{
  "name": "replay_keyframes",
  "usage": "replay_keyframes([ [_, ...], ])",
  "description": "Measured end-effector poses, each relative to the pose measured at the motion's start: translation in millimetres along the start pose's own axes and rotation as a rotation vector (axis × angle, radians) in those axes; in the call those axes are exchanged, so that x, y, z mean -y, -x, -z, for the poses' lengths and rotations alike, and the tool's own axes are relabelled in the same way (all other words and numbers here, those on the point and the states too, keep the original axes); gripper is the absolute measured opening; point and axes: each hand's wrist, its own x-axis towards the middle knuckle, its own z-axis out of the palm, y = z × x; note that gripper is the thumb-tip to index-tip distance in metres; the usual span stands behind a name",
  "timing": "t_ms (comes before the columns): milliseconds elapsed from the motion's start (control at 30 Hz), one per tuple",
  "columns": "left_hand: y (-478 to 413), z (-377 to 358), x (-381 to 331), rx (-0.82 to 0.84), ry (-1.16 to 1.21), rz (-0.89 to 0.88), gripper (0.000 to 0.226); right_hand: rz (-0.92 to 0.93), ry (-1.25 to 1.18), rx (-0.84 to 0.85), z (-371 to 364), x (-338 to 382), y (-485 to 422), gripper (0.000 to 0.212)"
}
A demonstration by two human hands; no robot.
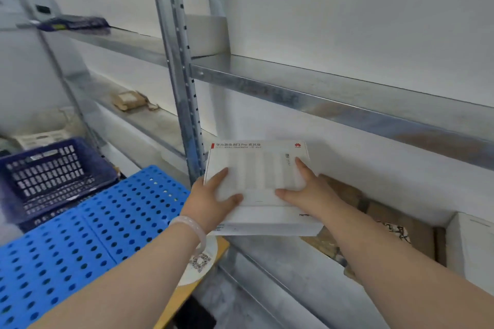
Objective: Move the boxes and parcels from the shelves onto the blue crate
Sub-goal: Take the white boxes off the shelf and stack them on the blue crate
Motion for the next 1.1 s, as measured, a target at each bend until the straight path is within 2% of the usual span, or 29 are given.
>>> replay_keyframes([
  [333,44.4,109.8,107.8,-0.213,0.094,0.204,0.073,0.232,0.073,0.209,-113.8,124.0,-9.5,0.105],
  [667,93.4,235.3,239.1,-0.371,0.108,0.37,0.073,0.362,0.055,0.447,-277.7,255.9,-1.4,0.108],
  [900,125.9,282.5,314.3,-0.407,0.145,0.496,0.072,0.416,0.147,0.58,-372.8,309.9,8.6,0.108],
  [1100,127.6,288.6,359.3,-0.429,0.152,0.611,0.073,0.433,0.24,0.646,-430.0,328.0,-3.1,0.105],
])
